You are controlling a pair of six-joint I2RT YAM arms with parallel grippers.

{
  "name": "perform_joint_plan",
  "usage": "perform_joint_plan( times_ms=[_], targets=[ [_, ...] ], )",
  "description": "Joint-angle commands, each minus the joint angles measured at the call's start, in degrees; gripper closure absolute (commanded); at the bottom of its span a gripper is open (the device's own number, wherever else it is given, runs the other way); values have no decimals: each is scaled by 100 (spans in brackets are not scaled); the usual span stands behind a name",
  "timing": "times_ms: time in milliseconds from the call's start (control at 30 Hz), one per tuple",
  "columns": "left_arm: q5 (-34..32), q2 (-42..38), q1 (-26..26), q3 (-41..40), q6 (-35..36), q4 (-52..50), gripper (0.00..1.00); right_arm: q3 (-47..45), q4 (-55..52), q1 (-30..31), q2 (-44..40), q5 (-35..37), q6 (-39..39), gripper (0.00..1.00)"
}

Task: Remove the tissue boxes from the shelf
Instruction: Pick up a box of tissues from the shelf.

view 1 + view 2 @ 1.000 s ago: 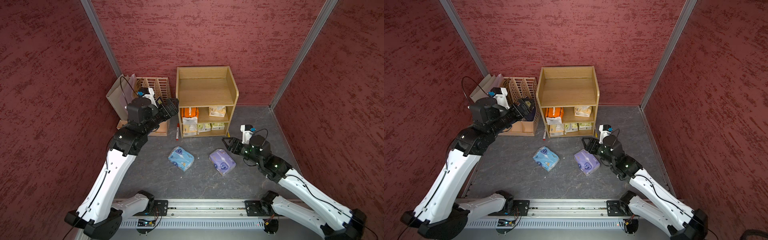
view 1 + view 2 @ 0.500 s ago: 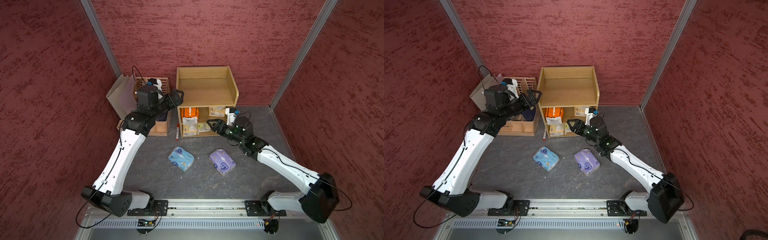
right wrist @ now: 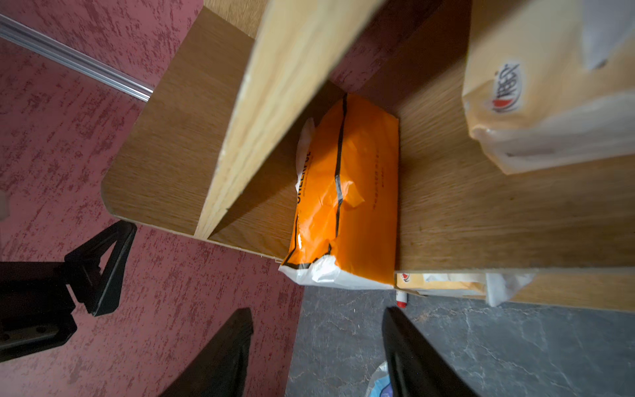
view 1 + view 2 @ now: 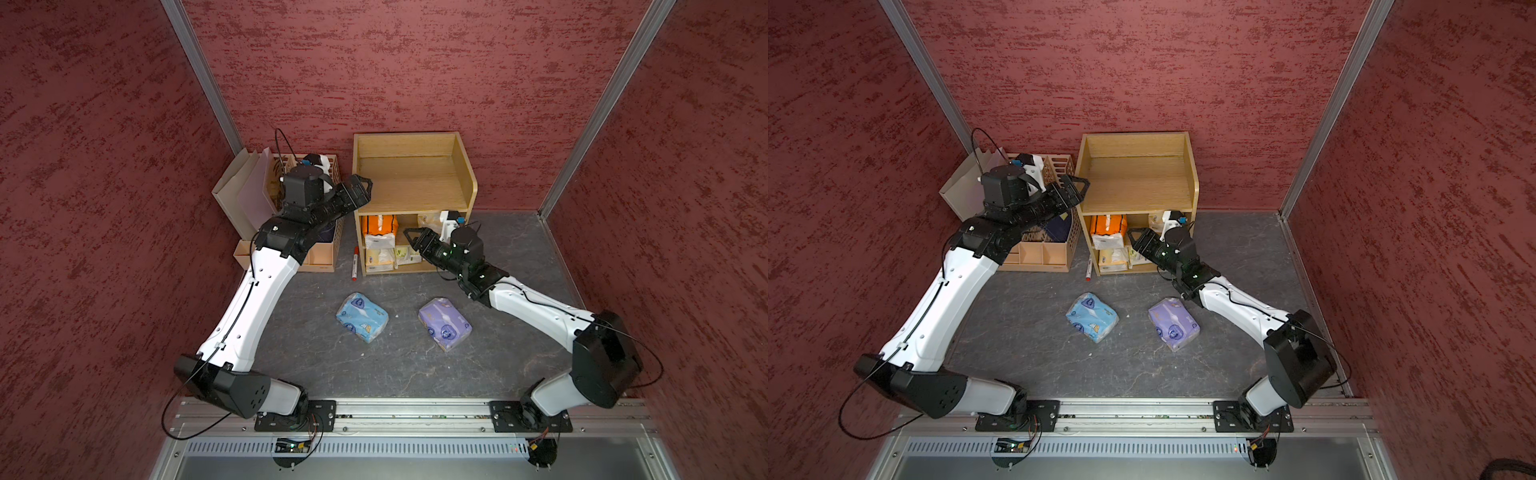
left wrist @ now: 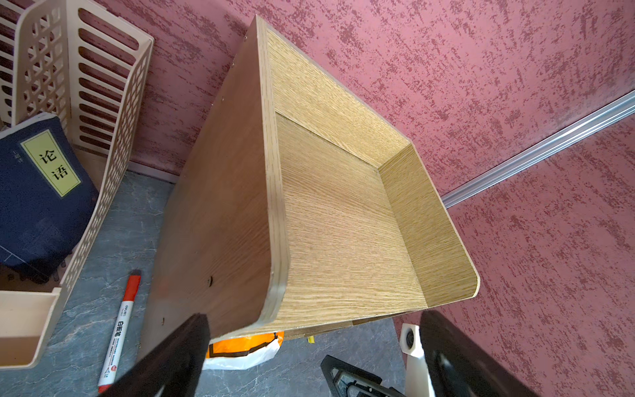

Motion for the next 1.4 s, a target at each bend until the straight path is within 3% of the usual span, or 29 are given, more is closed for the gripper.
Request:
perform_joint_plan(
  times_ms=[0,633,1100,1167,1367],
  targets=[
    [77,118,-32,25,-68,180,0,71,471,-18,304,286,368,38],
    [15,178,-231,-191,-396,411,0,753,804,7,1464,235,749,41],
    [-32,46,-305,-311,-446,323,0,1449,643,11,2092,-277,699,42],
    [-31,23,-305,-327,-436,293,0,1477,617,15,2135,-314,709,46],
    [-111,-126,-318,-440,-431,277,0,1404,487,15,1996,-405,593,71]
  ],
)
